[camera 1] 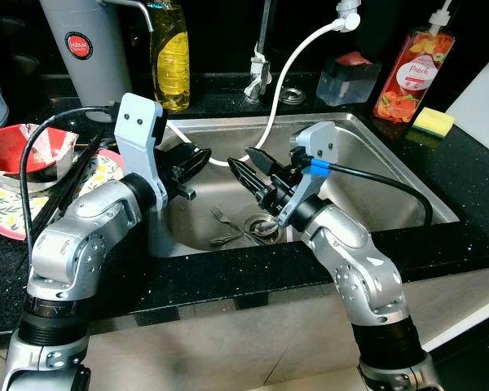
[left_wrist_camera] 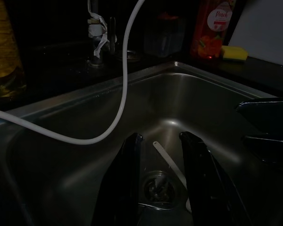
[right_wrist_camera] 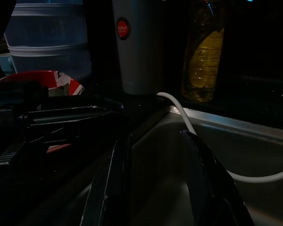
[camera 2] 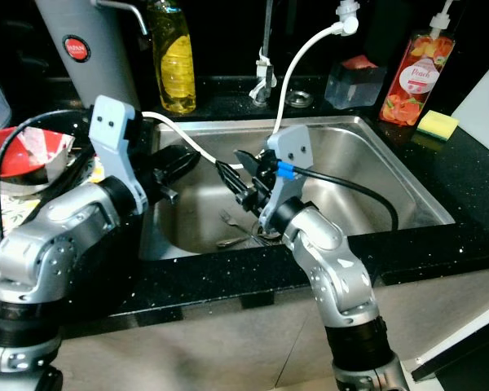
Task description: Kitchen organization
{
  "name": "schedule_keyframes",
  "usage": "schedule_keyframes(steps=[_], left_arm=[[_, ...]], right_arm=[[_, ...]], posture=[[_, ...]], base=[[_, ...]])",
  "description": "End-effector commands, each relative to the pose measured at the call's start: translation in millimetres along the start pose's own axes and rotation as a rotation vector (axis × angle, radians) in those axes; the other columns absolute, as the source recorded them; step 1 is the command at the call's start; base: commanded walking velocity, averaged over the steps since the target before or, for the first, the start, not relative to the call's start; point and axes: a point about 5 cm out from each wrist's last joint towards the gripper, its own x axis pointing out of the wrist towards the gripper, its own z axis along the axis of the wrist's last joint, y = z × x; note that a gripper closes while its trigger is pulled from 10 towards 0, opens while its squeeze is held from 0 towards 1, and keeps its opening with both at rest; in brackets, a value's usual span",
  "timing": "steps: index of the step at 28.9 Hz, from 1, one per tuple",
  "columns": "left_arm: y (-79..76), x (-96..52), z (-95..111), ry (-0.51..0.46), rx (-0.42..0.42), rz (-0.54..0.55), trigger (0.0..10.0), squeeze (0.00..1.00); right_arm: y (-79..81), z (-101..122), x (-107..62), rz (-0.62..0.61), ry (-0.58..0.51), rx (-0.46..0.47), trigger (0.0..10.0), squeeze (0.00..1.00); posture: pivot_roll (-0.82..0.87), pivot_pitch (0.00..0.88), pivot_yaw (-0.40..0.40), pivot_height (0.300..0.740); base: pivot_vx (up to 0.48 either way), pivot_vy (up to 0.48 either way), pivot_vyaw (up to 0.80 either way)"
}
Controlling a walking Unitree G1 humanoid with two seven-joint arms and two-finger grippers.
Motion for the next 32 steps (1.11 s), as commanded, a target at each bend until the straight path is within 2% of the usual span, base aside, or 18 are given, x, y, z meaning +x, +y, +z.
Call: schedule_keyframes(steps=[1, 6, 8, 13, 15, 16, 18, 19, 20, 22, 23, 25, 29, 32], left_arm=[[-0.4, 0.5, -3, 0.019, 0.004, 0.004, 10.0, 0.00], [11.2, 2.4, -8, 0.055, 0.010, 0.100, 10.0, 0.00], [19.8, 3.3, -10, 0.076, 0.014, 0.178, 10.0, 0.00], [52.8, 0.0, -9, 0.134, 0.068, 0.457, 10.0, 0.00], [56.1, -1.3, -7, 0.137, 0.082, 0.487, 10.0, 0.00], [61.2, -3.2, -6, 0.147, 0.108, 0.540, 10.0, 0.00], [61.2, -3.2, -6, 0.147, 0.108, 0.540, 10.0, 0.00], [70.4, -7.3, -4, 0.166, 0.148, 0.636, 10.0, 0.00], [78.2, -11.6, -3, 0.174, 0.148, 0.718, 10.0, 0.00], [84.6, -18.5, -2, 0.176, 0.061, 0.809, 10.0, 0.00], [84.6, -18.5, -2, 0.176, 0.061, 0.809, 10.0, 0.00], [83.2, -21.3, -5, 0.197, 0.005, 0.819, 10.0, 0.00], [92.3, -36.8, -11, 0.268, 0.002, 0.912, 10.0, 0.00], [97.1, -42.0, -17, 0.304, -0.013, 0.924, 10.0, 0.00]], right_arm=[[-2.8, 0, -2.0, -0.010, -0.008, 0.001, 10.0, 0.00], [-2.9, -1, -1.9, -0.012, -0.008, 0.002, 10.0, 0.00], [-3.0, -1, -2.0, -0.013, -0.007, 0.002, 10.0, 0.00], [-3.0, -1, -2.8, -0.016, -0.006, 0.003, 10.0, 0.00], [-3.0, -1, -2.9, -0.016, -0.005, 0.003, 10.0, 0.00], [-3.0, -1, -3.0, -0.016, -0.005, 0.003, 10.0, 0.00], [-3.0, -1, -3.0, -0.016, -0.005, 0.003, 10.0, 0.00], [-3.0, -1, -3.1, -0.017, -0.005, 0.003, 10.0, 0.00], [-3.0, -1, -3.3, -0.018, -0.005, 0.003, 10.0, 0.00], [-2.8, -2, -3.6, -0.018, -0.004, 0.004, 10.0, 0.00], [-2.8, -2, -3.6, -0.018, -0.004, 0.004, 10.0, 0.00], [-2.6, -2, -3.7, -0.019, -0.004, 0.005, 10.0, 0.00], [-2.5, -3, -4.1, -0.022, -0.003, 0.008, 10.0, 0.00], [-2.1, -4, -4.1, -0.023, -0.001, 0.010, 10.0, 0.00]], posture=[[0.05, 0.000, -0.043, 0.740], [0.05, 0.000, -0.043, 0.740], [0.05, 0.000, -0.043, 0.740], [0.04, 0.000, -0.042, 0.740], [0.04, 0.000, -0.042, 0.740], [0.04, 0.000, -0.041, 0.740], [0.04, 0.000, -0.041, 0.740], [0.04, 0.000, -0.040, 0.740], [0.04, 0.000, -0.040, 0.740], [0.05, 0.000, -0.038, 0.740], [0.05, 0.000, -0.038, 0.740], [0.05, 0.000, -0.037, 0.740], [0.05, 0.000, -0.035, 0.740], [0.06, 0.000, -0.034, 0.740]], base=[[0.000, 0.000, 0.00], [0.000, 0.000, 0.00], [0.000, 0.000, 0.00], [0.000, 0.000, 0.00], [0.000, 0.000, 0.00], [0.000, 0.000, 0.00], [0.000, 0.000, 0.00], [0.000, 0.000, 0.00], [0.000, 0.000, 0.00], [0.000, 0.000, 0.00], [0.000, 0.000, 0.00], [0.000, 0.000, 0.00], [0.000, 0.000, 0.00], [0.000, 0.000, 0.00]])
